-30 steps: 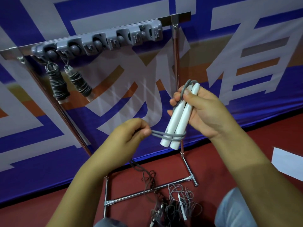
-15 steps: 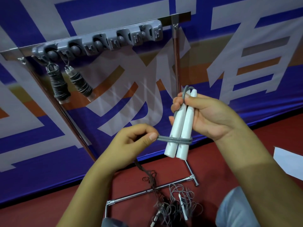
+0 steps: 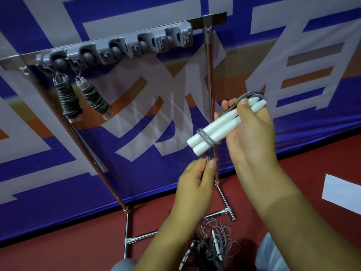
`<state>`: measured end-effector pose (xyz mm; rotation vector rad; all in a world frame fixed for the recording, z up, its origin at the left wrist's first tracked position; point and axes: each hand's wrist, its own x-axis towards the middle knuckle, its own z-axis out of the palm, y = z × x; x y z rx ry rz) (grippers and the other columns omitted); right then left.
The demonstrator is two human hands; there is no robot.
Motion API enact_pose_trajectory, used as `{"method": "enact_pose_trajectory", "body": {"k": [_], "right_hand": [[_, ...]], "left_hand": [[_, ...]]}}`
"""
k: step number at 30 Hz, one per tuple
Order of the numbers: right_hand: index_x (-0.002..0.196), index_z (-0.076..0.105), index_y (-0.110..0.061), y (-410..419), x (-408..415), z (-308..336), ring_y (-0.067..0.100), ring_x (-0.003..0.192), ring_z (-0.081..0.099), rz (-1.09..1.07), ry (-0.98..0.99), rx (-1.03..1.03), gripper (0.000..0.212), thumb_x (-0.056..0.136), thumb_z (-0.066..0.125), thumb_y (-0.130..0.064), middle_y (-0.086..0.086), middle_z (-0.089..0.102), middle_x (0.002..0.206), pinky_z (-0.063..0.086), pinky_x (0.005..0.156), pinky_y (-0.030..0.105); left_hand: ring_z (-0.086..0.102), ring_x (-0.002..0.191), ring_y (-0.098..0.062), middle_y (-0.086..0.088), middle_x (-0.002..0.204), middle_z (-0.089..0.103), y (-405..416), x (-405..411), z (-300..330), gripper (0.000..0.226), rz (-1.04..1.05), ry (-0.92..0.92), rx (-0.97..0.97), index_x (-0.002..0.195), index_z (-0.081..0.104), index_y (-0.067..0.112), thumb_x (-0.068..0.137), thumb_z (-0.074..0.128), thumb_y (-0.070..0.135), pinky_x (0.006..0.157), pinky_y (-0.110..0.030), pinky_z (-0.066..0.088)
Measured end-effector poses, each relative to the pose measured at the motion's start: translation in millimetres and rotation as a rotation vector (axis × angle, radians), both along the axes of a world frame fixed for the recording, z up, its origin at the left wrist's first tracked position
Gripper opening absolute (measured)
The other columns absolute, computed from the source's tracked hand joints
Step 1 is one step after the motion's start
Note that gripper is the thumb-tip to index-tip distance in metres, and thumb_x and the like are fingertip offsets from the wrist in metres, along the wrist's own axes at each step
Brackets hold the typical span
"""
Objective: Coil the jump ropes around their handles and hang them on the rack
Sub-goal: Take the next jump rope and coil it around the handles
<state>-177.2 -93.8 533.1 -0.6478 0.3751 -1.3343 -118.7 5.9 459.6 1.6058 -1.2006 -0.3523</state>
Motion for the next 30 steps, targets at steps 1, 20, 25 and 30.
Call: {"method": "enact_pose_trajectory", "body": {"k": [1,20,25,30], "right_hand": [[0.084,0.049,-0.014,1.2,0.5,-0.3,0.009,0.075,0.065,-0.039,0.02,-0.029,0.018,0.099,0.042,-0.006,-0.01,0.063,0.064,0.056,0.08,0.038],[0.083,0.051,-0.024,-2.7,4.3,-8.8,0.015,0.079,0.067,-0.138,0.405,-0.396,0.018,0.094,0.048,-0.01,-0.011,0.067,0.069,0.055,0.085,0.046],[0.085,0.052,-0.019,-11.4,-1.4,-8.3,0.009,0.072,0.065,0.101,0.504,-0.366,0.02,0.096,0.046,-0.003,-0.006,0.063,0.069,0.055,0.08,0.039],[0.088,0.051,-0.011,-12.4,-10.4,-1.8,0.012,0.068,0.065,0.397,0.397,-0.288,0.013,0.098,0.045,-0.004,0.002,0.06,0.07,0.055,0.073,0.037]], "left_hand": [[0.05,0.071,-0.008,0.002,0.075,0.052,0.9,1.2,2.6,0.036,0.009,-0.027,0.026,0.084,0.065,0.006,0.096,0.048,0.036,0.065,-0.013,0.039],[0.046,0.053,-0.003,0.012,0.056,0.049,26.9,11.4,33.0,0.025,-0.119,0.183,0.307,0.11,0.058,0.032,0.087,0.066,0.027,0.058,-0.023,0.041],[0.048,0.054,-0.001,0.017,0.058,0.053,29.0,31.7,36.5,0.007,0.033,-0.213,0.192,0.087,0.064,0.029,0.083,0.07,0.027,0.055,-0.016,0.04],[0.046,0.055,0.002,0.02,0.06,0.056,27.9,46.9,38.8,0.013,-0.101,-0.152,0.18,0.074,0.064,0.026,0.086,0.067,0.02,0.057,-0.01,0.035]]}}
